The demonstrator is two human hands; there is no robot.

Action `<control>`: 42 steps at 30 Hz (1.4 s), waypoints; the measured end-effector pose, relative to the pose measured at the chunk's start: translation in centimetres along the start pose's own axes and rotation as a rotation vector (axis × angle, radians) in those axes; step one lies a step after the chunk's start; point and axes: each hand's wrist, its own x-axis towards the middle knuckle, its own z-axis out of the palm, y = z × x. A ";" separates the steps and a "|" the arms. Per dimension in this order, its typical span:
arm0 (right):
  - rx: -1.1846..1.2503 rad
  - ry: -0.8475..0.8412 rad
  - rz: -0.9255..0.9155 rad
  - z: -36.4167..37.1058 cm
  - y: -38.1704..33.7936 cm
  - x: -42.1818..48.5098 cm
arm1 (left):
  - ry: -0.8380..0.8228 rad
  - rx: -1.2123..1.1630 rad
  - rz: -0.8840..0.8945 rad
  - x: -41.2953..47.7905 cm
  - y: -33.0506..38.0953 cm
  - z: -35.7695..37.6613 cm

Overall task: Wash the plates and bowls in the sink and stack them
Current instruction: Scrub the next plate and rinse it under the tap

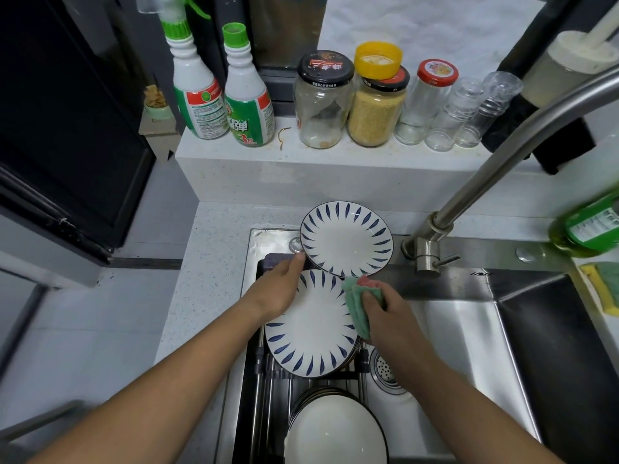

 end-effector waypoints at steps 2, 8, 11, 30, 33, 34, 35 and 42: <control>-0.006 -0.018 0.003 0.1 0.2 0.1 | -0.014 -0.015 0.002 0.3 -0.3 0.0; 0.136 0.166 0.083 -1.0 0.2 1.5 | 0.171 0.060 0.046 -1.2 1.0 -0.5; 0.165 0.326 -0.027 -1.3 -0.8 2.6 | 0.257 -0.171 0.102 -1.0 2.0 -0.5; 0.105 0.317 -0.033 1.6 -4.9 8.8 | 0.302 -0.757 0.200 2.4 1.6 -1.5; 0.052 0.202 -0.075 3.2 -6.3 8.5 | 0.360 -0.809 0.183 1.7 -0.9 -3.0; 0.054 0.154 -0.069 4.1 -6.7 8.6 | 0.378 -0.824 0.173 1.5 -1.9 -3.6; 0.039 0.115 -0.062 5.0 -6.9 8.9 | 0.388 -0.826 0.164 1.4 -2.7 -4.2; 0.061 -0.051 0.014 11.9 -7.9 10.6 | 0.598 -0.757 0.106 1.0 -6.7 -8.2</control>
